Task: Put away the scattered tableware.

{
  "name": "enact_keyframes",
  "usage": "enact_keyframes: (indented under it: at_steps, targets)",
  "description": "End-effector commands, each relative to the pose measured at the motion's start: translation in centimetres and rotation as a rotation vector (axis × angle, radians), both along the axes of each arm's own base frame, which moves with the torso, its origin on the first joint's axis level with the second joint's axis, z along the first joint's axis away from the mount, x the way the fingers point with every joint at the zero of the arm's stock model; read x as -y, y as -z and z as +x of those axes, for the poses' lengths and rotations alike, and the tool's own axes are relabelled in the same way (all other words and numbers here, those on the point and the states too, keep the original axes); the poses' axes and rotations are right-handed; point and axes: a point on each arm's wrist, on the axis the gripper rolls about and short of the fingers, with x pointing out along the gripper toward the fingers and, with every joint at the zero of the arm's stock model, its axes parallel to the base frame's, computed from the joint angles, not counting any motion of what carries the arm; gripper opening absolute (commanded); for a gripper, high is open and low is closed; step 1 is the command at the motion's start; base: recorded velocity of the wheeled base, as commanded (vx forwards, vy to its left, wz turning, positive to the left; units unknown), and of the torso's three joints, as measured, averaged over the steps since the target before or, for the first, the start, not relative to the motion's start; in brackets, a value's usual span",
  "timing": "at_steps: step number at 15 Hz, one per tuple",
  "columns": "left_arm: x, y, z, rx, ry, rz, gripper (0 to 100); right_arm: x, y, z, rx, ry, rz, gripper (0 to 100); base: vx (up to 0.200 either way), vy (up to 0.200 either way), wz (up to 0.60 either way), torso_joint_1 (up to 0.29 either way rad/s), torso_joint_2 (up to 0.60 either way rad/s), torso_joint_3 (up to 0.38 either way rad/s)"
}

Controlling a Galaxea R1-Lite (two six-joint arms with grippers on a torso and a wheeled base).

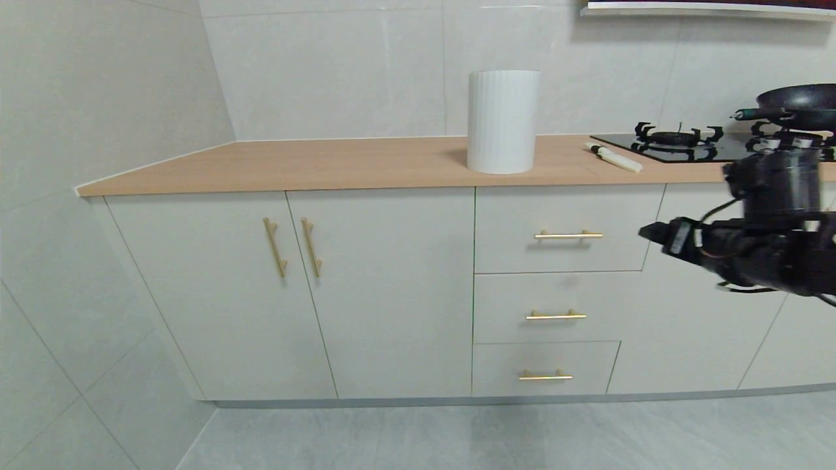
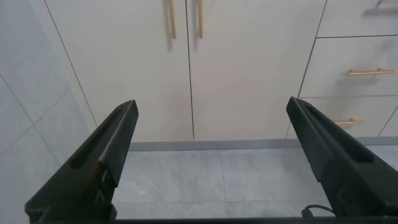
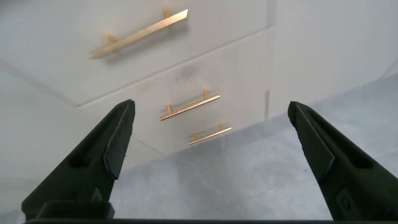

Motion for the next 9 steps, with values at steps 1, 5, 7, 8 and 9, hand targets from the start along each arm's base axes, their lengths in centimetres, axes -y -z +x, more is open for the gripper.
enact_keyframes:
  at_steps: [1, 5, 7, 8, 9]
  targets:
    - [0.0, 0.0, 0.0, 0.0, -0.001, 0.0, 100, 3.8, -3.0, -16.7, 0.224, 0.036, -0.074, 100, 0.0, 0.0, 0.0, 0.0, 0.0, 0.0]
    - [0.0, 0.0, 0.0, 0.0, -0.001, 0.0, 100, 5.7, -2.4, -27.8, 0.359, 0.161, -0.229, 100, 0.0, 0.0, 0.0, 0.0, 0.0, 0.0]
    - [0.0, 0.0, 0.0, 0.0, -0.001, 0.0, 100, 5.5, -1.7, -30.5, 0.394, 0.114, -0.279, 100, 0.0, 0.0, 0.0, 0.0, 0.0, 0.0]
    - [0.0, 0.0, 0.0, 0.0, -0.001, 0.0, 100, 5.4, -1.2, -31.8, 0.415, 0.096, -0.294, 100, 0.0, 0.0, 0.0, 0.0, 0.0, 0.0]
    - [0.0, 0.0, 0.0, 0.0, -0.001, 0.0, 100, 5.3, -0.3, -33.6, 0.443, 0.07, -0.3, 100, 0.0, 0.0, 0.0, 0.0, 0.0, 0.0]
